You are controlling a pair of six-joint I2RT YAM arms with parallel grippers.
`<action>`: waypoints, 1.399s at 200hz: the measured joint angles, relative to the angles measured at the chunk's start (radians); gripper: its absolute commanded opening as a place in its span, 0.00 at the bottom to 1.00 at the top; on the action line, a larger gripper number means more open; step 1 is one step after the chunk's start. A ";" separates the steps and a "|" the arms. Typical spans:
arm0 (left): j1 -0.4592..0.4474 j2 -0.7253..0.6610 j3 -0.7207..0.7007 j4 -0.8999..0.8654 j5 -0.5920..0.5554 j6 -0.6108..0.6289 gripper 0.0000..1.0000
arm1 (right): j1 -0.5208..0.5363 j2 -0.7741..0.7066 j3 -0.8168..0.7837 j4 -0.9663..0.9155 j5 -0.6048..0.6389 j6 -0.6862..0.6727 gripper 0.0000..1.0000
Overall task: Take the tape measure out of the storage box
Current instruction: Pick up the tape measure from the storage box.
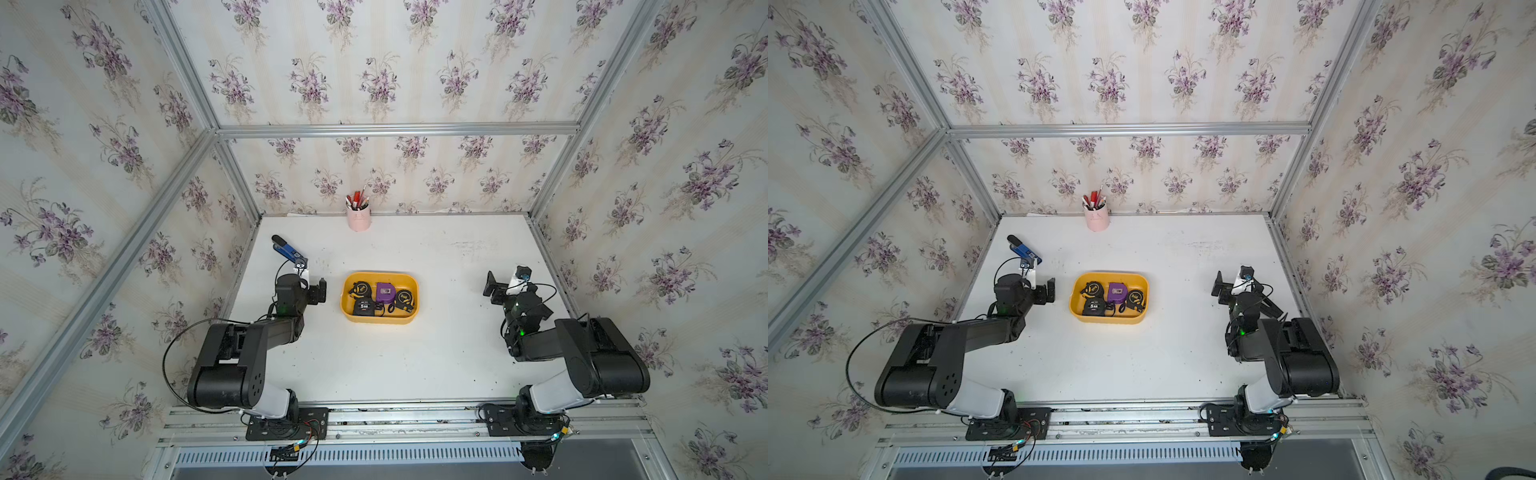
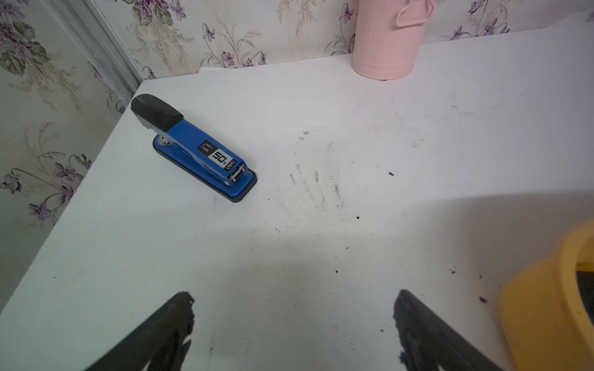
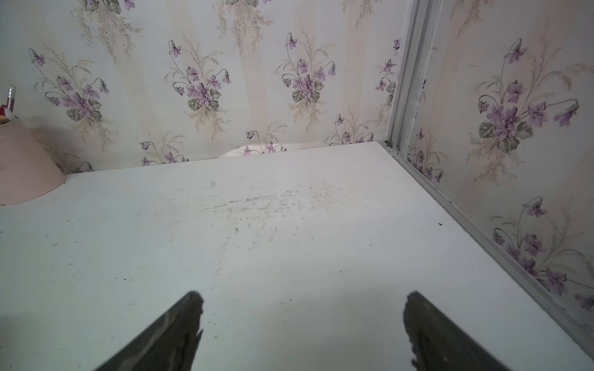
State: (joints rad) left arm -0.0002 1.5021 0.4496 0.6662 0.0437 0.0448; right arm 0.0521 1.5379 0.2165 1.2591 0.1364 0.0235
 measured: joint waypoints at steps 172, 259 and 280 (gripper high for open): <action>-0.063 -0.323 0.215 -0.485 -0.160 -0.128 1.00 | 0.002 -0.226 0.205 -0.359 0.008 0.031 1.00; -0.249 -0.368 0.583 -1.022 -0.143 -0.360 1.00 | 0.218 -0.239 0.688 -1.102 -0.129 0.295 1.00; -0.286 -0.337 0.617 -1.144 -0.121 -0.430 1.00 | 0.436 -0.193 0.808 -1.266 -0.082 0.312 1.00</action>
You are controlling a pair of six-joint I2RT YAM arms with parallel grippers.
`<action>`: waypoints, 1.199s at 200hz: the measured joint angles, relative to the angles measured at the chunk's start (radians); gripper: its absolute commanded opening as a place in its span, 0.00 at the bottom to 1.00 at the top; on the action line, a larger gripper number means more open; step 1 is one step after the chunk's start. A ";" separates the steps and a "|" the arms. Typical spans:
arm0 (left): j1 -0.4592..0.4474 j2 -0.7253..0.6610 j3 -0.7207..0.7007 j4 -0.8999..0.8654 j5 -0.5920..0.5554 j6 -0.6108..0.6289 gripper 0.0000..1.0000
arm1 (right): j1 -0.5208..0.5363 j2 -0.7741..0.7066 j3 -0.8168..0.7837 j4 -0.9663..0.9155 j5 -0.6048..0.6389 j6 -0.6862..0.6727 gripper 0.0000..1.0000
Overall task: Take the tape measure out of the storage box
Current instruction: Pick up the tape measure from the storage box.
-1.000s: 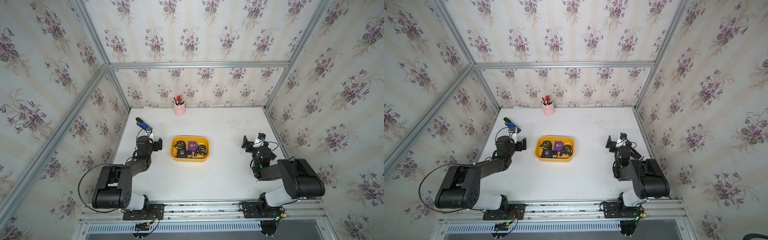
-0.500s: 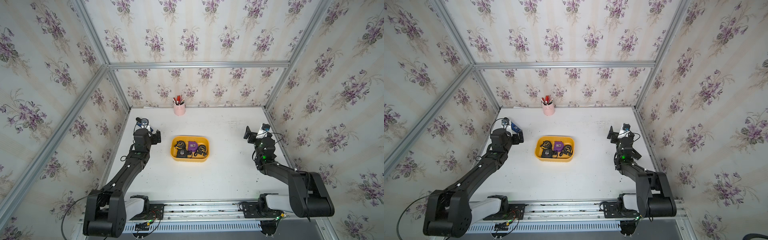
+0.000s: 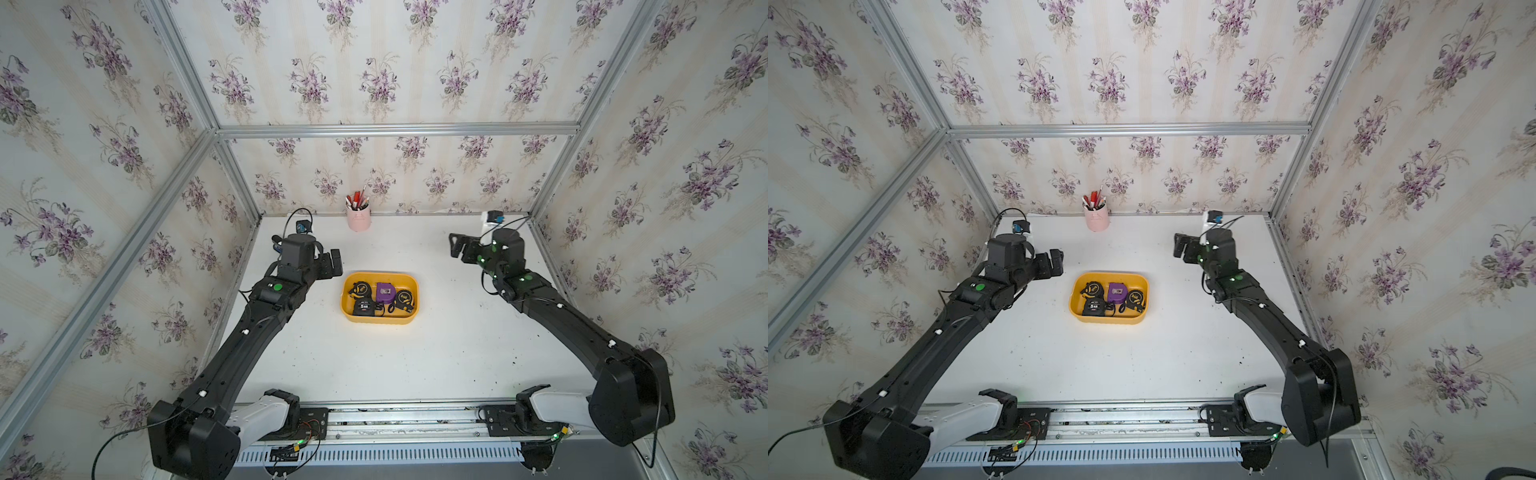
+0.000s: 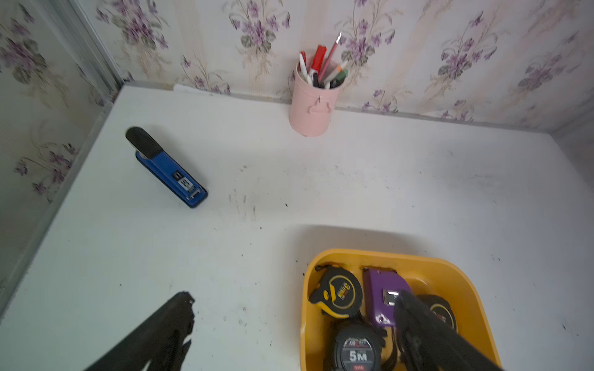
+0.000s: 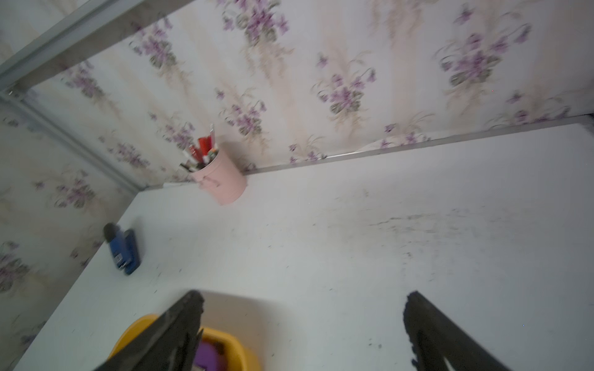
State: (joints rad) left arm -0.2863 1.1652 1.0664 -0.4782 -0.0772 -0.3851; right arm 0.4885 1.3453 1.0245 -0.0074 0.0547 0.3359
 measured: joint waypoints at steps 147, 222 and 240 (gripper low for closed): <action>-0.212 0.365 0.214 -0.216 0.086 -0.200 1.00 | 0.314 -0.079 0.005 -0.424 0.381 0.211 1.00; -0.272 0.536 0.291 -0.297 0.087 -0.174 1.00 | 0.312 -0.140 -0.004 -0.477 0.481 0.242 1.00; -0.274 0.557 0.288 -0.316 0.084 -0.164 1.00 | 0.312 -0.140 -0.007 -0.480 0.487 0.245 1.00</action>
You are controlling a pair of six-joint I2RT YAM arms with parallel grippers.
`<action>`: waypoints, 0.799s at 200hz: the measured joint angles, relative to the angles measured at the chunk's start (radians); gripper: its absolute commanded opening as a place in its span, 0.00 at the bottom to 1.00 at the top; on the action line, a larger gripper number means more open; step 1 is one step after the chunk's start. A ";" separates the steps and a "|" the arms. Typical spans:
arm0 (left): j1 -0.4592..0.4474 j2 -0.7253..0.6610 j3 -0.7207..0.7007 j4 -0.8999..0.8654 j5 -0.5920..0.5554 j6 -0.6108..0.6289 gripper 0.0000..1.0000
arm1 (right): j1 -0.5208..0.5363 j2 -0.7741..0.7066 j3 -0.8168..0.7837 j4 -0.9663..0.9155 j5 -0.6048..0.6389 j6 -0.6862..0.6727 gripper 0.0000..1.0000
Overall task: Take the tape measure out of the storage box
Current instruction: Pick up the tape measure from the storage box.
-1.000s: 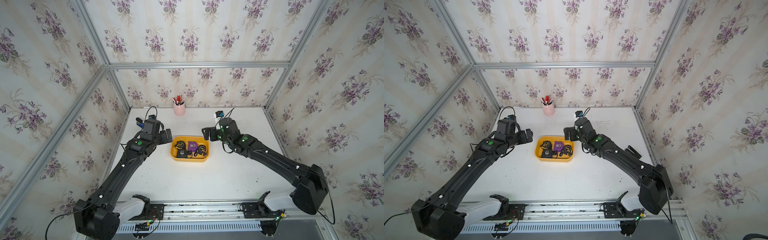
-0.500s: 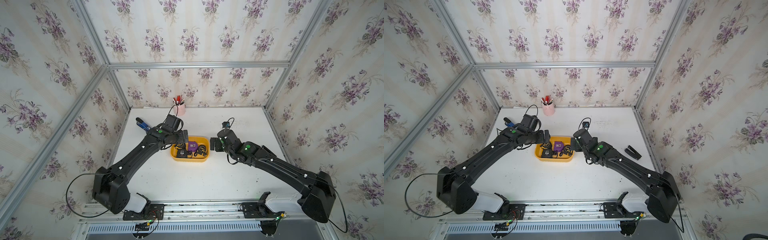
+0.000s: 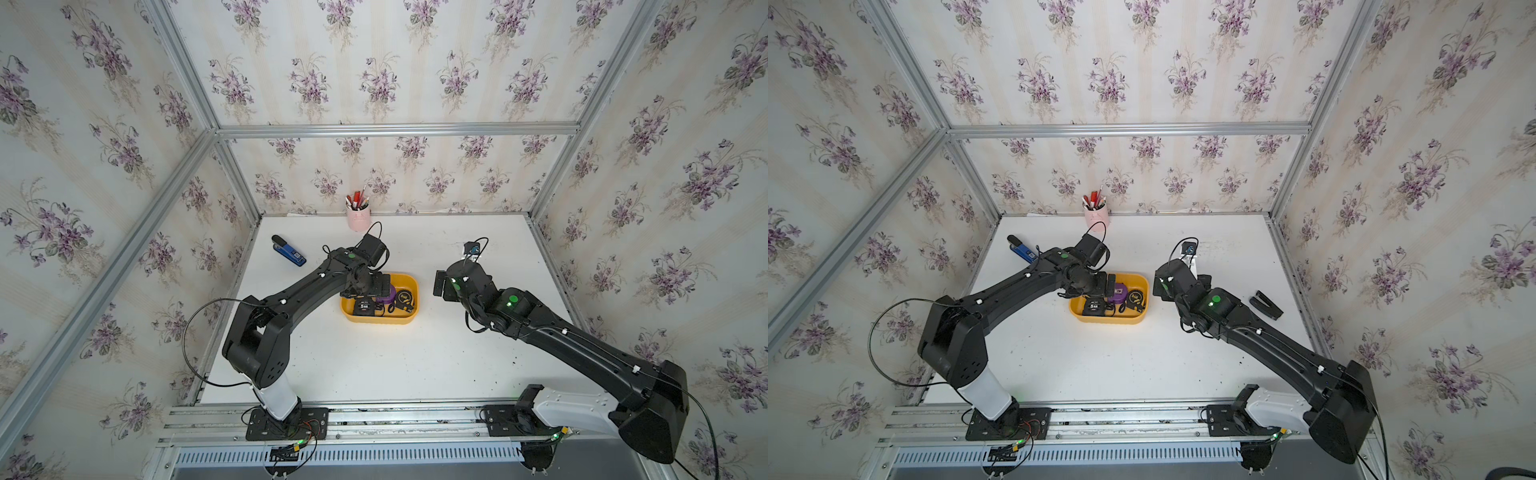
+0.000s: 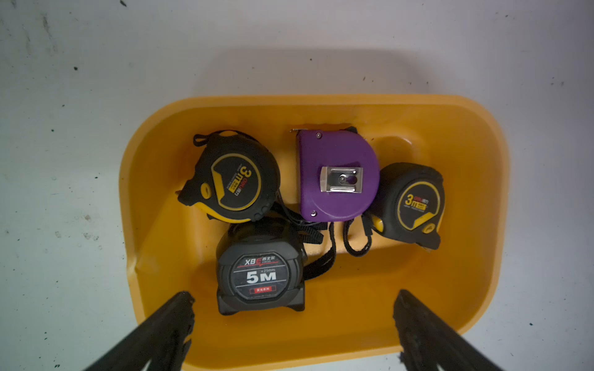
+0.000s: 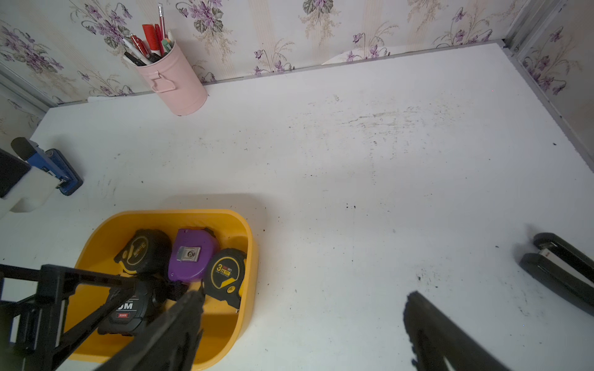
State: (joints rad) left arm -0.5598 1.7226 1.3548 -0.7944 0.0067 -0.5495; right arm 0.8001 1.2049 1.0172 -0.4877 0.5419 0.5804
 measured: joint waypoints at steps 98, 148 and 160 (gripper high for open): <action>-0.016 0.104 -0.045 -0.023 0.000 0.013 1.00 | -0.004 0.004 -0.038 -0.005 0.018 0.008 1.00; -0.017 0.154 -0.041 -0.019 -0.001 0.040 1.00 | -0.014 0.008 -0.046 -0.004 0.018 0.019 1.00; -0.016 0.166 -0.040 -0.018 -0.003 0.045 1.00 | -0.016 0.008 -0.046 -0.004 0.017 0.019 1.00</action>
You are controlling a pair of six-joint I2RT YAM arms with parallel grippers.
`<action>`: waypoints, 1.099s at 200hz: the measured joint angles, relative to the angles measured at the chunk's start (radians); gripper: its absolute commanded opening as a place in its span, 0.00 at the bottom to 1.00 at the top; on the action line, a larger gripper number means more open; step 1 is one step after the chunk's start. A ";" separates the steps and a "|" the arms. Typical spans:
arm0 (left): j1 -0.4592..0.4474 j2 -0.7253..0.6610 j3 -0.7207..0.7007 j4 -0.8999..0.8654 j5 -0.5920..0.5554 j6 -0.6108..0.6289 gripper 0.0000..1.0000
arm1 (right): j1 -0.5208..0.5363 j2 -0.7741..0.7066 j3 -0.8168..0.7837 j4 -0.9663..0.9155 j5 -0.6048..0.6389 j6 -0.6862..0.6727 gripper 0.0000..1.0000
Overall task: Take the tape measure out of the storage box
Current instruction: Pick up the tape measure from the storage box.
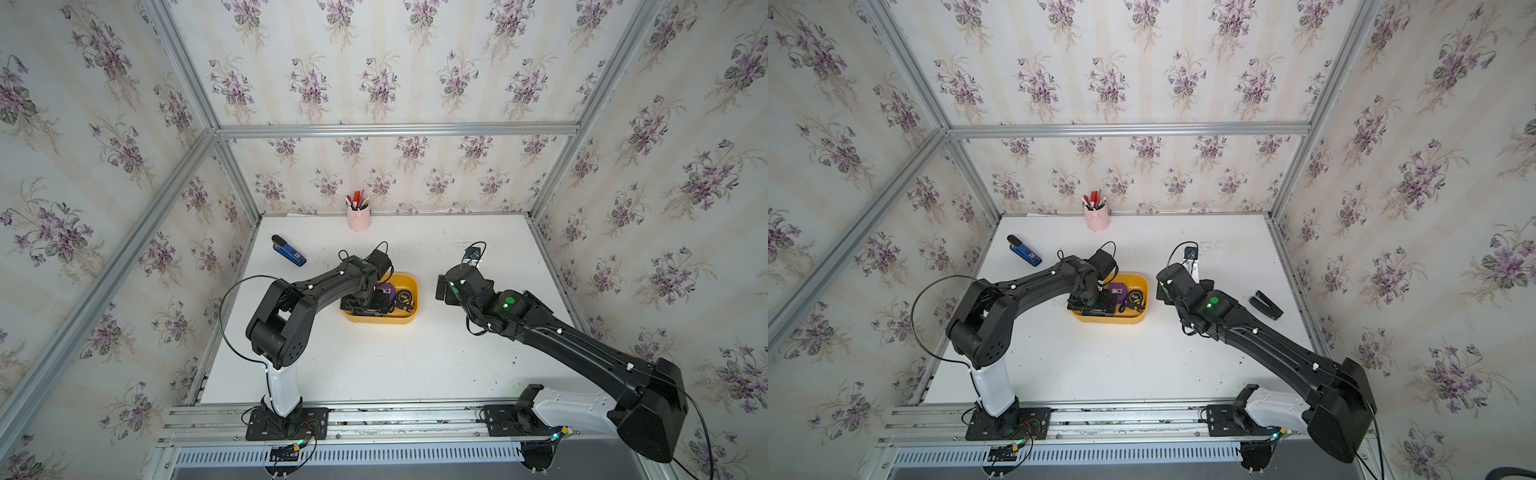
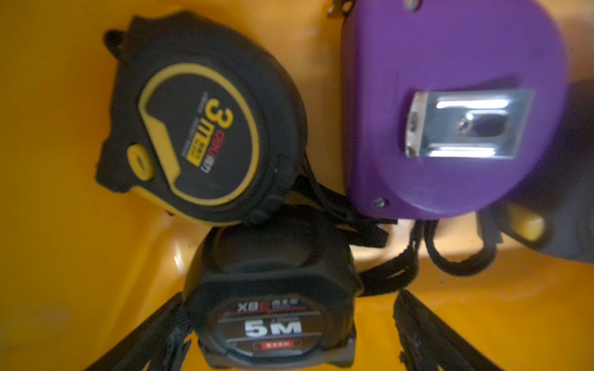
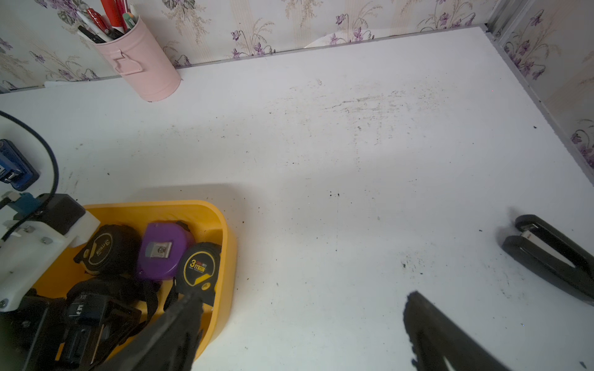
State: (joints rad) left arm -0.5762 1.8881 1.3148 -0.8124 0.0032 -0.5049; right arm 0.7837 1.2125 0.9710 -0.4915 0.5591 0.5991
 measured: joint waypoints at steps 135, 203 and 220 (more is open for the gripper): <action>0.001 -0.014 0.024 -0.010 -0.026 0.018 0.24 | -0.018 -0.006 -0.020 0.001 -0.031 0.011 1.00; 0.001 -0.162 0.142 -0.104 -0.021 0.013 0.20 | -0.017 -0.049 -0.045 0.073 -0.156 0.006 0.99; 0.004 -0.199 0.151 -0.110 0.000 -0.011 0.20 | -0.017 -0.091 -0.068 0.125 -0.227 0.006 1.00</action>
State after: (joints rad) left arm -0.5720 1.6890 1.4662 -0.9222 0.0032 -0.5159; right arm 0.7666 1.1217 0.9028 -0.3668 0.3321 0.6056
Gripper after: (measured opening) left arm 0.693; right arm 0.993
